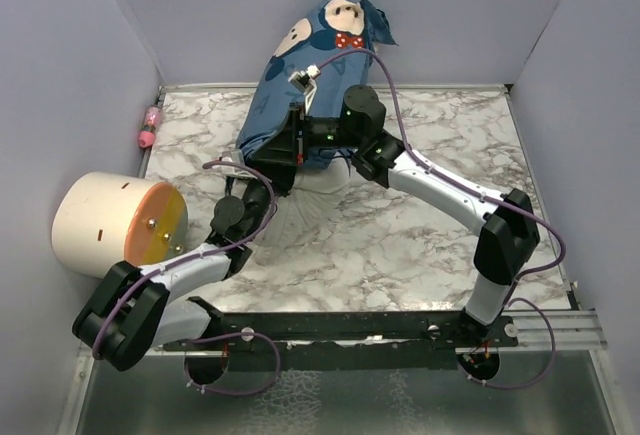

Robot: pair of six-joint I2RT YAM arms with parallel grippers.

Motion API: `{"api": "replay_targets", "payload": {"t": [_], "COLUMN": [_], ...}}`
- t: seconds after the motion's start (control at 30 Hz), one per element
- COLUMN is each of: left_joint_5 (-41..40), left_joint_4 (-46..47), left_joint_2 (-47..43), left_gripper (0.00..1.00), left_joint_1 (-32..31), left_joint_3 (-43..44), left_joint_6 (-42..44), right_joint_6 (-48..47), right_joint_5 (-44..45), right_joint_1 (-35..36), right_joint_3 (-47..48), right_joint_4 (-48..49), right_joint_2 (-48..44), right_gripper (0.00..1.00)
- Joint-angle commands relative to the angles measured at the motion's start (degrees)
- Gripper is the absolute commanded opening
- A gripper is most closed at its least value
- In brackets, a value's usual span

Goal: Put the pillow into the pillowcase
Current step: Stuff the pillow into the pillowcase.

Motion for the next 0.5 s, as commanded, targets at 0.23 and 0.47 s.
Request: {"api": "replay_targets", "payload": {"t": [0.23,0.47], "left_joint_5": [-5.5,-2.3], "left_joint_4": [0.2,5.8], "left_joint_2": [9.1,12.4], "left_gripper": [0.0,0.0], "left_joint_1": [9.1,11.1], "left_joint_3": [0.3,0.8], "left_joint_6": [-5.0,-11.7], "right_joint_6": [7.9,5.7], "right_joint_5": [-8.3,-6.7], "right_joint_1": [15.3,19.3], "right_joint_3": [3.6,5.4], "right_joint_4": [17.2,16.2], "right_joint_2": [-0.2,-0.2], "right_gripper": [0.01,0.01]}}
